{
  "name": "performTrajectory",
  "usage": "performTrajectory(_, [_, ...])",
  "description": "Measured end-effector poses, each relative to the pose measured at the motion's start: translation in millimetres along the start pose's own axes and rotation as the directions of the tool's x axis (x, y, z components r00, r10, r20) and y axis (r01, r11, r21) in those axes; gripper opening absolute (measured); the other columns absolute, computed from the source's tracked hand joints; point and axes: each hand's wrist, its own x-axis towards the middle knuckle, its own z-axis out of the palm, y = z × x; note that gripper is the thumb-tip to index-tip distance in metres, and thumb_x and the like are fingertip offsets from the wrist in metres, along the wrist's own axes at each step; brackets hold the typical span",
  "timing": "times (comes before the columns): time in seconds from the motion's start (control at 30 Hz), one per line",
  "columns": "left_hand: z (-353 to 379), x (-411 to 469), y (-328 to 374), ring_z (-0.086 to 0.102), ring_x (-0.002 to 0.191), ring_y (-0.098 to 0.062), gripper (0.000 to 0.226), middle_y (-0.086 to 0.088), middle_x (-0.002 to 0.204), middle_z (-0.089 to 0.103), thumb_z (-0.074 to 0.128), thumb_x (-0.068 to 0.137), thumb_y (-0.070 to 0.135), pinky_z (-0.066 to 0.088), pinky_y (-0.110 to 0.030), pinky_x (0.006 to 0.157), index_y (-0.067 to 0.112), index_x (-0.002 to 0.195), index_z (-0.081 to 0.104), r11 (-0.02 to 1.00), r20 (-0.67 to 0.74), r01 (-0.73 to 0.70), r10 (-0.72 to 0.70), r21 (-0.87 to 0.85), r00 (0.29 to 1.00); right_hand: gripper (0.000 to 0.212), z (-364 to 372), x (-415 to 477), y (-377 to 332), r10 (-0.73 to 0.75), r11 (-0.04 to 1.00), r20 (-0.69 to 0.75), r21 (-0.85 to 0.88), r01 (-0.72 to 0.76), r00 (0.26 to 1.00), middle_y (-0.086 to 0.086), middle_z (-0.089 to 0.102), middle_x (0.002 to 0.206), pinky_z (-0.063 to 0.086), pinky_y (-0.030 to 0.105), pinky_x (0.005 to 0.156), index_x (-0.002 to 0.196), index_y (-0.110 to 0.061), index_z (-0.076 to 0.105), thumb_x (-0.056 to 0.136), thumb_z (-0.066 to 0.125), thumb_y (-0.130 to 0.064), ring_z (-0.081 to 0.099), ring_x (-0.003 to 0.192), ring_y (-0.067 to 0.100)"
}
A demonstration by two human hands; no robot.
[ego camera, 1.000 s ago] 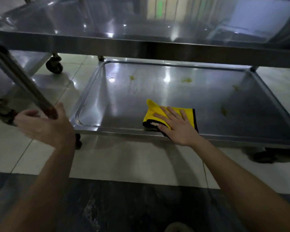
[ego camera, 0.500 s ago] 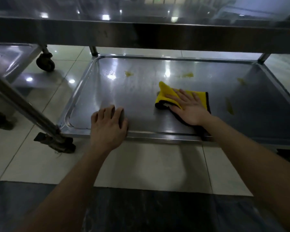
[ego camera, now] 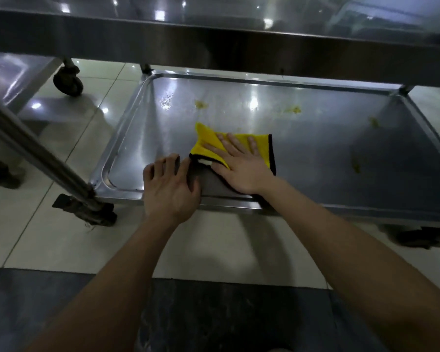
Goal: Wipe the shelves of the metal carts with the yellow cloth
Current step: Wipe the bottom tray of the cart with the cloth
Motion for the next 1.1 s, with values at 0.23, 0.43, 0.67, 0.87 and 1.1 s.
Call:
performTrajectory(0.23, [-12.1,3.2,1.1,0.048,0.134,-0.035,0.045,-0.007,0.145,0.055,0.053,0.101,0.052,0.032,-0.050,0.112,0.028,0.138,0.059,0.999,0.112,0.010,-0.006,-0.038,0.994,0.057,-13.8,-91.0,41.7,-0.089,0.996,0.100,0.031,0.086,0.991,-0.017,-0.005,0.178,-0.010,0.052,0.131,0.166,-0.052,0.017,0.112,0.031,-0.058,-0.011,0.164,0.009])
performTrajectory(0.43, [-18.0,12.9,5.6,0.041,0.142,-0.036,0.045,-0.009,0.150,0.051,0.050,0.104,0.051,0.030,-0.054,0.121,0.029,0.142,0.053,0.995,0.296,0.093,-0.084,-0.017,0.951,0.056,-35.0,-167.6,133.8,0.139,0.987,0.097,0.065,-0.146,0.985,-0.021,-0.003,0.177,-0.008,0.050,0.132,0.164,-0.056,0.017,0.111,0.036,-0.058,-0.008,0.165,0.008])
performTrajectory(0.67, [-22.8,32.2,141.9,0.049,0.135,-0.042,0.060,-0.019,0.150,0.056,0.045,0.093,0.037,0.039,-0.053,0.112,0.014,0.147,0.058,0.979,0.195,-0.092,0.128,-0.182,0.972,0.061,-24.6,-174.9,130.7,0.213,0.977,-0.011,-0.007,-0.213,0.977,-0.015,-0.002,0.179,-0.004,0.057,0.131,0.167,-0.051,0.019,0.109,0.036,-0.063,-0.006,0.166,0.014])
performTrajectory(0.87, [10.2,29.6,166.9,0.048,0.132,-0.041,0.056,-0.011,0.148,0.054,0.039,0.099,0.055,0.040,-0.054,0.112,0.027,0.144,0.055,0.980,0.255,-0.093,0.137,-0.176,0.957,0.062,-36.1,-204.1,188.6,0.150,0.984,0.005,0.096,-0.149,0.989,-0.017,0.005,0.178,-0.007,0.048,0.132,0.165,-0.052,0.024,0.107,0.040,-0.065,-0.001,0.165,0.010])
performTrajectory(1.1, [11.2,28.3,166.1,0.039,0.141,-0.038,0.055,-0.008,0.154,0.048,0.036,0.101,0.056,0.034,-0.055,0.116,0.029,0.146,0.050,0.979,0.260,-0.096,0.141,-0.178,0.955,0.064,-60.0,-204.8,310.8,0.495,0.868,-0.006,0.045,-0.494,0.869,-0.006,0.009,0.180,-0.002,0.055,0.131,0.166,-0.052,0.020,0.107,0.035,-0.069,0.003,0.166,0.019])
